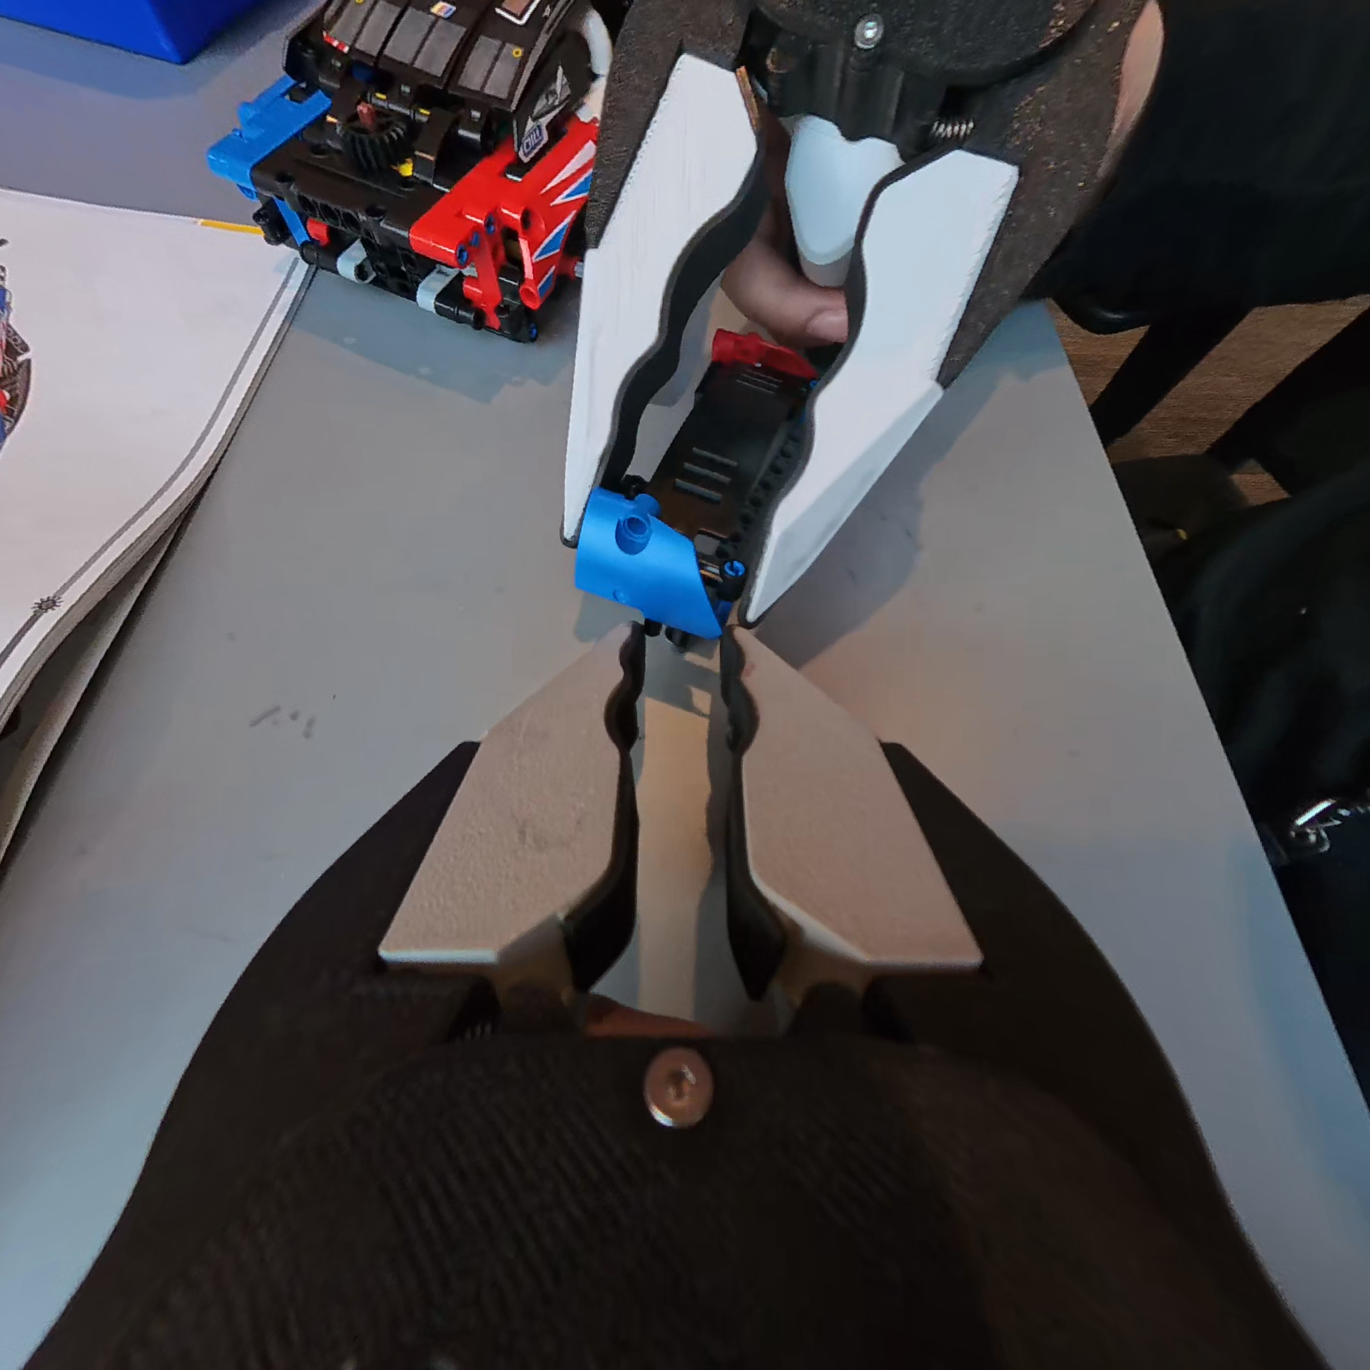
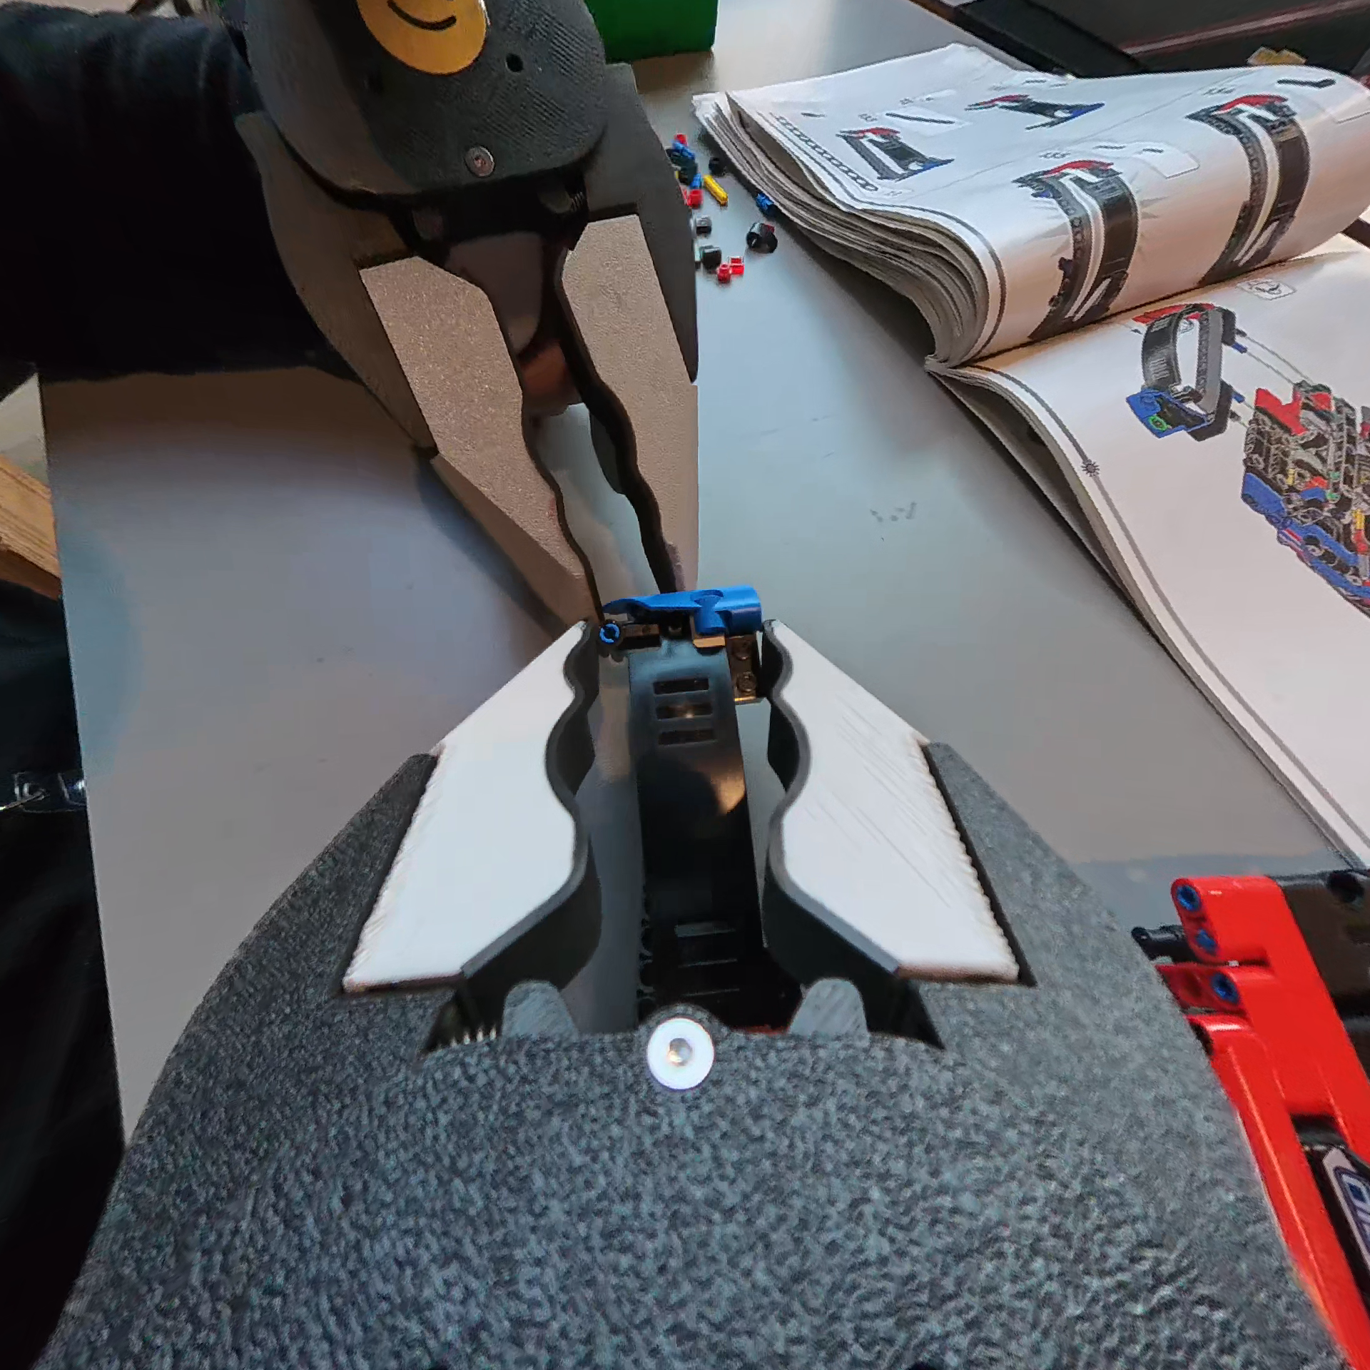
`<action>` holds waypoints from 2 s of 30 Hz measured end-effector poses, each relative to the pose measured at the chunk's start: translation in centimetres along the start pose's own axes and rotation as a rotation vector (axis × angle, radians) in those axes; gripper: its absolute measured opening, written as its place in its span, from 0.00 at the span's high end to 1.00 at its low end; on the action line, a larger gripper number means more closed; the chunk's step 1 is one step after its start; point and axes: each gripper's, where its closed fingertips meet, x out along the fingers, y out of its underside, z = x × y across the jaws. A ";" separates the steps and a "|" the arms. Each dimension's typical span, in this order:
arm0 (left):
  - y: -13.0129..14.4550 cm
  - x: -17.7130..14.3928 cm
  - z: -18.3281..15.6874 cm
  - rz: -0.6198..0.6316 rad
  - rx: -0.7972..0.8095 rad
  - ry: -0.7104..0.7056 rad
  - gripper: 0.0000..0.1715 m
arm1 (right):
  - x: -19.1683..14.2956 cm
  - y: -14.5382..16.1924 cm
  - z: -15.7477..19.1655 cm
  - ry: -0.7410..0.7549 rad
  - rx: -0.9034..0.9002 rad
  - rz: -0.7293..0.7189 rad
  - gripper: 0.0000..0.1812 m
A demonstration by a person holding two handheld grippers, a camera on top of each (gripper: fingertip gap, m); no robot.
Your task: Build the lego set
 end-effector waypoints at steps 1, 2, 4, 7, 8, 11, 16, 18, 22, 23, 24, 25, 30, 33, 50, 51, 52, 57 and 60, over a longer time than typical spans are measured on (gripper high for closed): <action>0.0 0.0 0.0 -0.003 -0.005 0.003 0.90 | 0.0 0.0 0.0 -0.004 0.001 -0.002 0.76; -0.1 0.0 -0.1 -0.004 -0.009 0.006 0.90 | -0.1 0.0 0.1 -0.005 -0.002 -0.001 0.76; 0.0 0.1 -0.1 0.001 -0.012 0.005 0.90 | -0.1 0.1 0.1 -0.004 -0.008 0.003 0.76; 0.2 0.2 0.0 0.017 -0.009 -0.008 0.90 | -0.2 0.1 -0.1 0.007 -0.008 0.001 0.76; 0.5 0.3 0.2 0.037 -0.005 -0.022 0.88 | -0.3 0.0 -0.2 0.011 -0.003 -0.004 0.76; 1.5 0.5 1.0 0.104 -0.001 -0.060 0.83 | -0.7 -0.1 -0.7 0.018 0.032 -0.026 0.76; 1.3 1.4 0.8 0.126 0.013 -0.048 0.84 | -1.3 -0.4 -1.3 -0.003 0.120 -0.066 0.76; 1.2 2.1 0.7 0.149 0.014 -0.040 0.84 | -1.4 -0.5 -1.5 -0.012 0.148 -0.076 0.76; 0.6 3.0 0.8 0.143 -0.003 -0.023 0.86 | -1.6 -0.3 -1.5 -0.012 0.157 -0.069 0.76; 0.5 3.1 0.8 0.142 -0.009 -0.016 0.86 | -1.6 -0.2 -1.5 -0.012 0.156 -0.068 0.76; 0.4 3.2 0.8 0.140 -0.015 -0.009 0.86 | -1.6 -0.2 -1.5 -0.010 0.156 -0.066 0.76; 0.4 3.2 0.8 0.140 -0.017 -0.005 0.87 | -1.6 -0.2 -1.5 -0.009 0.155 -0.065 0.76; 0.5 3.3 0.5 0.145 -0.007 -0.018 0.96 | -1.7 0.0 -1.4 -0.007 0.144 -0.056 0.76; 0.6 3.1 -0.1 0.145 -0.008 -0.034 0.97 | -1.7 0.0 -1.3 -0.008 0.120 -0.046 0.76; 2.1 1.2 -2.0 0.144 -0.069 -0.114 1.00 | -1.7 1.2 0.0 -0.026 -0.061 0.088 0.81; 2.2 1.0 -1.8 0.146 -0.072 -0.121 0.99 | -1.7 1.3 0.0 -0.027 -0.057 0.085 0.81; 2.4 0.7 -1.6 0.154 -0.075 -0.137 0.96 | -1.6 1.4 0.0 -0.027 -0.051 0.084 0.81; 2.0 0.1 -0.1 0.180 -0.034 -0.178 0.83 | -1.5 1.5 0.2 -0.022 -0.049 0.076 0.81; 0.3 0.3 -0.2 0.112 -0.049 -0.089 0.84 | -1.5 1.8 0.0 -0.011 -0.051 0.082 0.81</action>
